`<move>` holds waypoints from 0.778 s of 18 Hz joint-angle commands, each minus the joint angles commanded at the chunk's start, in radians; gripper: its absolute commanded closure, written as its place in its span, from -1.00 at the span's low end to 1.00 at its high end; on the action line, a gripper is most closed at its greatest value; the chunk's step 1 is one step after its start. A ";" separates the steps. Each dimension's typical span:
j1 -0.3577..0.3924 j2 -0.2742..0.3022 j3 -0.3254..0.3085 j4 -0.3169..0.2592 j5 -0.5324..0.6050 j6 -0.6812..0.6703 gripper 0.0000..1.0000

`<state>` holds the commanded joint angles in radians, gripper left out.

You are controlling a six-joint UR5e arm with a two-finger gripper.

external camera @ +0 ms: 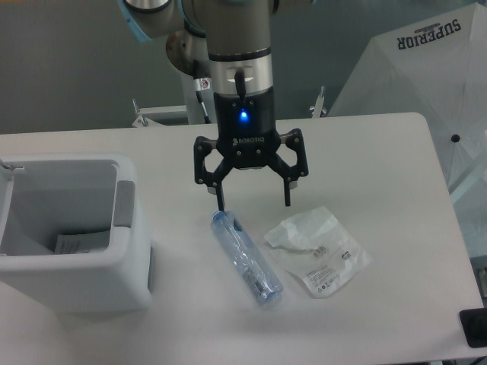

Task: Place the trash in the trash can
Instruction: 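Lower the open gripper over the clear plastic water bottle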

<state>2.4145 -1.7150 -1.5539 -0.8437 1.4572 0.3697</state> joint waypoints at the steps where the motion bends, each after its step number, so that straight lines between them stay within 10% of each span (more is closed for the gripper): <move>1: 0.000 -0.006 -0.002 -0.002 0.018 0.011 -1.00; 14: -0.017 -0.164 -0.078 0.012 0.051 -0.051 -1.00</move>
<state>2.3977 -1.8789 -1.6322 -0.8314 1.5079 0.3191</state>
